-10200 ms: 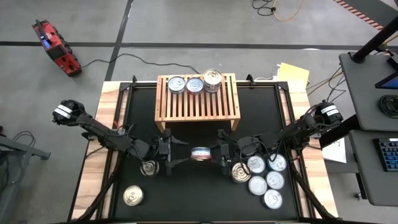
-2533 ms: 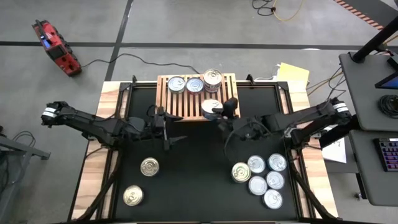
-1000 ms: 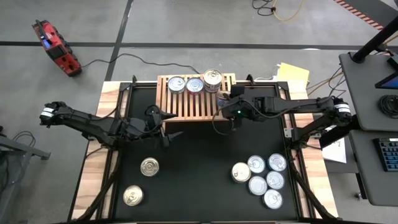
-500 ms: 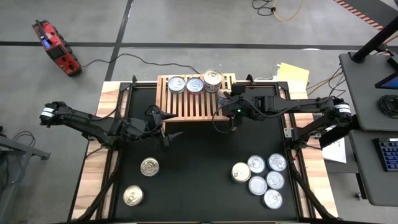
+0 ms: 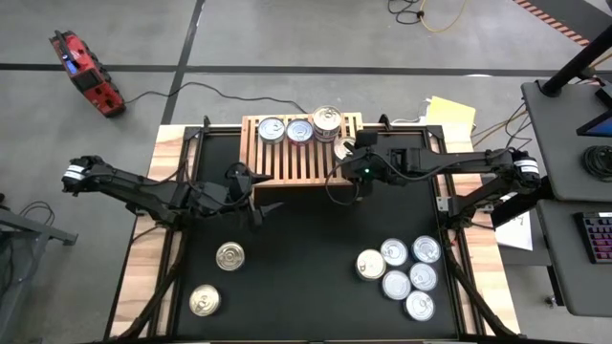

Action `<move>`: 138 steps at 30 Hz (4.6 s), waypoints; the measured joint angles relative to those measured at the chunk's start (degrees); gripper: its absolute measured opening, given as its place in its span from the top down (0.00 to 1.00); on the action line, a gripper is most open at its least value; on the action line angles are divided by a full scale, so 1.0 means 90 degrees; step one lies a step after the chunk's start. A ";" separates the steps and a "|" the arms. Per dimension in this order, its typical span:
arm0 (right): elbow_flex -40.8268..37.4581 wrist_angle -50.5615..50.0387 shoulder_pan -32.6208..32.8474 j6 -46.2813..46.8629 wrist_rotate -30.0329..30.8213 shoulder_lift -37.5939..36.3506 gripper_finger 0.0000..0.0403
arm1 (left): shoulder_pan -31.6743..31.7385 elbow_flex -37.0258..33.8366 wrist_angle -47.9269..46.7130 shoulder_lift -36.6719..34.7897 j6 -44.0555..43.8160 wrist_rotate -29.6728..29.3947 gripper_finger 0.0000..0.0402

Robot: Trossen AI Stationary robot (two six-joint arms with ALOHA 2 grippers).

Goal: Stack canned seafood by type on shelf
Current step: Put the blue and pink tuna can on the shelf

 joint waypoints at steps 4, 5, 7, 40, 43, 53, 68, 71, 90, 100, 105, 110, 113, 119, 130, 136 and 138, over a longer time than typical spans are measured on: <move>0.0000 0.0002 0.0037 0.0132 0.0021 0.0000 0.39 | 0.0002 0.0000 -0.0002 0.0000 -0.0002 -0.0034 0.05; 0.0000 0.0005 0.0050 0.0185 0.0023 -0.0002 0.40 | 0.0000 0.0000 -0.0002 0.0000 -0.0002 -0.0034 0.05; 0.0000 0.0005 0.0086 0.0283 0.0023 -0.0002 0.41 | 0.0000 0.0000 -0.0002 0.0000 -0.0003 -0.0037 0.05; 0.0240 -0.0671 0.0824 0.3114 -0.1257 -0.0282 0.86 | -0.0362 0.0000 -0.0213 0.0329 -0.0451 0.0176 0.05; 0.0186 -0.0755 0.0793 0.3053 -0.0864 -0.0282 0.95 | -0.0495 0.0000 -0.0138 0.0415 -0.0441 0.0130 0.06; 0.0126 -0.0461 0.0377 0.2891 -0.0746 -0.0255 0.97 | -0.0656 0.0000 -0.0235 0.0471 -0.0457 -0.0184 0.13; -0.0029 -0.0201 -0.0042 0.2783 -0.0791 -0.0250 0.97 | -0.0719 0.0000 -0.0295 0.0476 -0.0603 -0.0185 0.17; -0.0033 -0.0096 -0.0099 0.2741 -0.0787 -0.0248 0.97 | -0.0719 0.0000 -0.0296 0.0476 -0.0604 -0.0185 0.17; -0.0034 -0.0049 -0.0353 0.2749 -0.0732 -0.0248 0.97 | -0.0721 0.0000 -0.0354 0.0474 -0.0603 -0.0177 0.17; -0.0032 -0.0049 -0.0462 0.2708 -0.0730 -0.0248 0.97 | -0.0721 0.0000 -0.0354 0.0474 -0.0602 -0.0175 0.17; -0.0034 -0.0049 -0.0515 0.2691 -0.0730 -0.0248 0.97 | -0.0721 0.0000 -0.0354 0.0474 -0.0605 -0.0175 0.17; -0.0036 -0.0049 -0.0588 0.2649 -0.0728 -0.0248 0.97 | -0.0721 0.0000 -0.0354 0.0474 -0.0605 -0.0175 0.17; -0.0036 -0.0049 -0.0610 0.2595 -0.0725 -0.0248 0.97 | -0.0721 0.0000 -0.0354 0.0474 -0.0605 -0.0175 0.17; -0.0039 -0.0049 -0.0648 0.2498 -0.0727 -0.0248 0.97 | -0.0721 0.0000 -0.0354 0.0474 -0.0605 -0.0175 0.17; -0.0039 -0.0039 -0.0641 0.2385 -0.0725 -0.0248 0.97 | -0.0721 0.0000 -0.0354 0.0474 -0.0605 -0.0175 0.17; -0.0039 0.0108 -0.0681 0.2191 -0.0730 -0.0248 0.97 | -0.0721 0.0000 -0.0354 0.0474 -0.0655 -0.0177 0.17; -0.0041 0.0148 -0.0682 0.2137 -0.0729 -0.0248 0.97 | -0.0721 0.0000 -0.0354 0.0474 -0.0658 -0.0177 0.17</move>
